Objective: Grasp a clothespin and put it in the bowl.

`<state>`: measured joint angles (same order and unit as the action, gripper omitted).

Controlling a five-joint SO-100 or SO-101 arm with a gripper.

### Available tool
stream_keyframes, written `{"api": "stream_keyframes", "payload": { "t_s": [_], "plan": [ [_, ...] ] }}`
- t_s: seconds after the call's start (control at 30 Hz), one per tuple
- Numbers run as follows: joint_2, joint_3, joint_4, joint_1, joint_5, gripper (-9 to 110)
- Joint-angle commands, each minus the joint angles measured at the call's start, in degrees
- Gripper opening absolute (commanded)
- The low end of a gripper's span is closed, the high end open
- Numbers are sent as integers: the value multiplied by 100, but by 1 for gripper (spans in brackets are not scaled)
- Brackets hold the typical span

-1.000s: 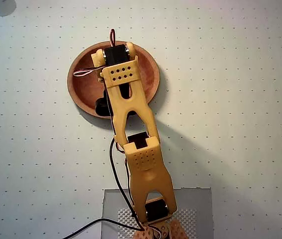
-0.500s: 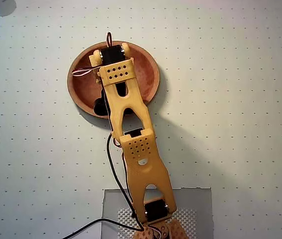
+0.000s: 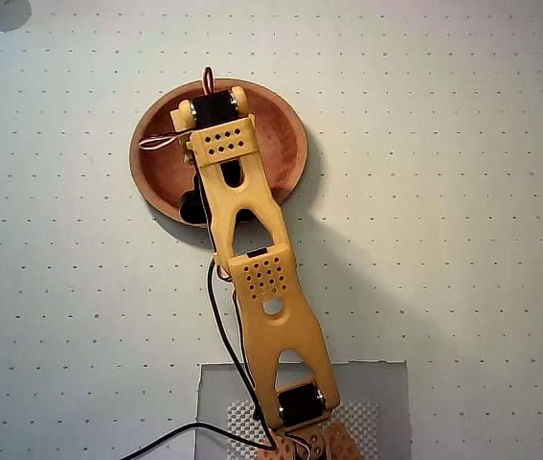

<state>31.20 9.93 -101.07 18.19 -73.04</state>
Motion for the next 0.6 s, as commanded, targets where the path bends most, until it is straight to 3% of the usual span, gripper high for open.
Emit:
{"api": "stream_keyframes", "payload": {
  "t_s": [0.0, 0.3, 0.57],
  "plan": [
    [141, -404, -114, 44, -105, -2],
    [-105, -396, -114, 35, -9, -1],
    [-123, -308, -114, 35, -9, 20]
  ]
}}
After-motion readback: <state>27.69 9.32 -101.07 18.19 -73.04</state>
